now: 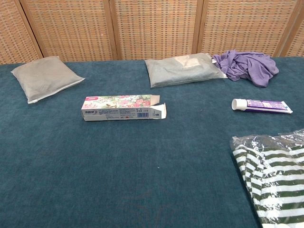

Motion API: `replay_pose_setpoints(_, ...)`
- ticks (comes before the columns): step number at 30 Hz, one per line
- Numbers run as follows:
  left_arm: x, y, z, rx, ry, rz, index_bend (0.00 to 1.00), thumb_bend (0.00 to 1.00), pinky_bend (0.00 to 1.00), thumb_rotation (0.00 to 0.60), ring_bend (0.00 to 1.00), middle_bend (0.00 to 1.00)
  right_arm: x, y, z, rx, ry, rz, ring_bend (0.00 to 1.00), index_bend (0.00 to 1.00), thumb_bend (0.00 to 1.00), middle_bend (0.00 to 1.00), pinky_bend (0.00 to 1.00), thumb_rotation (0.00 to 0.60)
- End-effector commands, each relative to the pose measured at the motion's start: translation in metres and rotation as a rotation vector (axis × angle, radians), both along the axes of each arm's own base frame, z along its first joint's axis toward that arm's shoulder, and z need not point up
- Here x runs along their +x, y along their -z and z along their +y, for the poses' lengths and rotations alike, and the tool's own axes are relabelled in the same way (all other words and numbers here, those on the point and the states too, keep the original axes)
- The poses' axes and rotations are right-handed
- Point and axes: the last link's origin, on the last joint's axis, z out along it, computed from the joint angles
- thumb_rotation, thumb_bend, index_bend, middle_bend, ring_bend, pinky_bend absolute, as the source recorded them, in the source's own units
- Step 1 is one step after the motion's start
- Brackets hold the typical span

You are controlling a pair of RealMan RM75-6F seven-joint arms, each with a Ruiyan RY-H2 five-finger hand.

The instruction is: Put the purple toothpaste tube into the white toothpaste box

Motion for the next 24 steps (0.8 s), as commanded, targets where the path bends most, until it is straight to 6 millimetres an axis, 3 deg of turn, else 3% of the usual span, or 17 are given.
replay_pose_setpoints(1, -0.001, 0.0, 0.0, 0.0, -0.002, -0.001, 0.0, 0.08, 0.0, 0.6, 0.0, 0.0, 0.0, 0.001, 0.0, 0.004, -0.002, 0.004, 0.0, 0.0, 0.0, 0.0, 0.0, 0.6)
replay_pose_setpoints(6, -0.001, 0.001, 0.002, 0.008, 0.001, 0.004, 0.0, 0.08, 0.0, 0.6, 0.0, 0.0, -0.004, 0.008, -0.01, 0.03, -0.017, -0.007, 0.0, 0.0, 0.0, 0.0, 0.0, 0.6)
replay_pose_setpoints(12, -0.002, 0.004, 0.011, 0.015, 0.001, 0.011, 0.0, 0.08, 0.0, 0.6, 0.0, 0.0, -0.002, 0.021, -0.05, 0.098, -0.064, 0.037, 0.0, 0.0, 0.0, 0.0, 0.0, 0.6)
replay_pose_setpoints(16, -0.005, 0.007, 0.025, 0.05, 0.037, -0.005, 0.0, 0.08, 0.0, 0.6, 0.0, 0.0, 0.018, 0.034, -0.106, 0.196, -0.098, 0.075, 0.0, 0.0, 0.0, 0.0, 0.0, 0.6)
replay_pose_setpoints(20, -0.009, 0.011, 0.031, 0.057, 0.041, -0.01, 0.0, 0.08, 0.0, 0.6, 0.0, 0.0, 0.034, 0.057, -0.138, 0.255, -0.108, 0.082, 0.0, 0.01, 0.0, 0.02, 0.0, 0.6)
replay_pose_setpoints(24, -0.013, 0.014, 0.038, 0.05, 0.02, -0.002, 0.0, 0.08, 0.0, 0.6, 0.0, 0.0, 0.048, 0.087, -0.171, 0.354, -0.073, -0.025, 0.02, 0.09, 0.0, 0.11, 0.0, 0.6)
